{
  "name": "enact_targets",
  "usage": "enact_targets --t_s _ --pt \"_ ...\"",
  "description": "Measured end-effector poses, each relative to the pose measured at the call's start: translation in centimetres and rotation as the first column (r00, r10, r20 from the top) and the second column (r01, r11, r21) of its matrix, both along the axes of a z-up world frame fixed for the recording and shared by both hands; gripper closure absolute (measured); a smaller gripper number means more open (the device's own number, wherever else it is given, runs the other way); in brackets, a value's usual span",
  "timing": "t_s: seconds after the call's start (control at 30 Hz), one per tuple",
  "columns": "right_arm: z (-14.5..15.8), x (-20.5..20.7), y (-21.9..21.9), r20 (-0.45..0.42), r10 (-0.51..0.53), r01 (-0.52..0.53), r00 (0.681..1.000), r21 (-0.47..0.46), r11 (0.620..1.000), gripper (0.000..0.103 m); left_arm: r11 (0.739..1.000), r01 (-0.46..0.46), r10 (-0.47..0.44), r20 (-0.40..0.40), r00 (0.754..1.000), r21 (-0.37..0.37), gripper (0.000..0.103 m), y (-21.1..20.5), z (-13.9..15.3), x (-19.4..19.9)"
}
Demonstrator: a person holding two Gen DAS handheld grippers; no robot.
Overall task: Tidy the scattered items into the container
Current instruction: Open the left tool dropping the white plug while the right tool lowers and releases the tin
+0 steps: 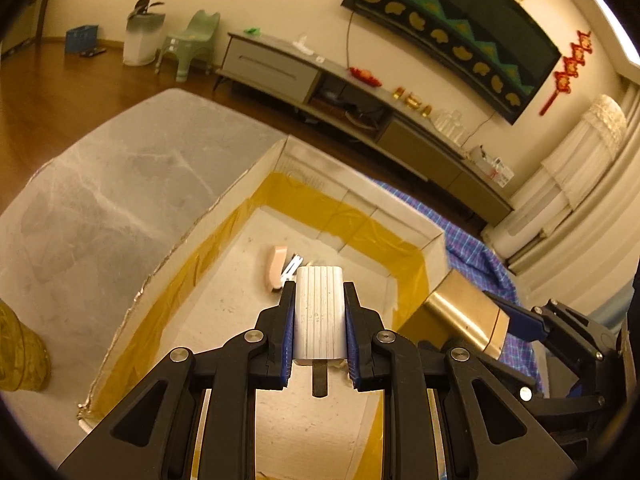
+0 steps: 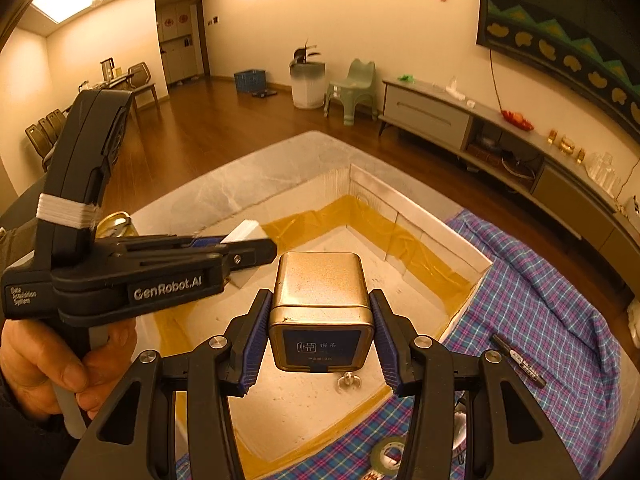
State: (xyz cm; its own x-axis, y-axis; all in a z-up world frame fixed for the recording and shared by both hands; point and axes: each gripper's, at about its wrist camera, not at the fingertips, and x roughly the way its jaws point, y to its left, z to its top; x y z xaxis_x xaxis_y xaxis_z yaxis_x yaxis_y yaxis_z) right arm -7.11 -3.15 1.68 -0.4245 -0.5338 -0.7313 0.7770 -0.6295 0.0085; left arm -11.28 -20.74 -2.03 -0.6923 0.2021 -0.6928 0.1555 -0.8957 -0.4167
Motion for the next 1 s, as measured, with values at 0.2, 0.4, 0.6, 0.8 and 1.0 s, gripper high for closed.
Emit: enact_targets --t_s 0.2,0.4,0.6,0.8,1.0 --pt "-1.4 -3.2 -0.8 0.058 -0.012 0.009 0.998 0.049 0.999 0.054 0.999 -0.014 0.018 0.091 0.996 -0.041 0.081 0.4 -1.3 -1.7" --pt "-3.0 -5.8 -2.2 0.13 -0.02 0.006 0.991 0.109 0.994 0.054 0.995 -0.005 0.02 0.155 0.988 -0.095 0.081 -0.2 -2.3 -3.8" --pt "-4.3 -8.4 -3.5 0.188 -0.038 0.004 0.981 0.179 0.984 0.054 0.999 -0.038 0.035 0.246 0.969 0.01 0.081 -1.6 -4.1 -5.0" --pt "-5.8 -10.7 -4.4 0.236 -0.072 0.007 0.969 0.265 0.964 0.053 0.994 -0.082 0.058 0.281 0.958 0.074 0.081 -1.5 -4.0 -5.2" --pt "-6.9 -12.0 -5.6 0.251 -0.088 -0.001 0.964 0.333 0.943 0.053 0.979 -0.154 0.097 0.354 0.93 0.137 0.082 -2.2 -5.5 -5.7"
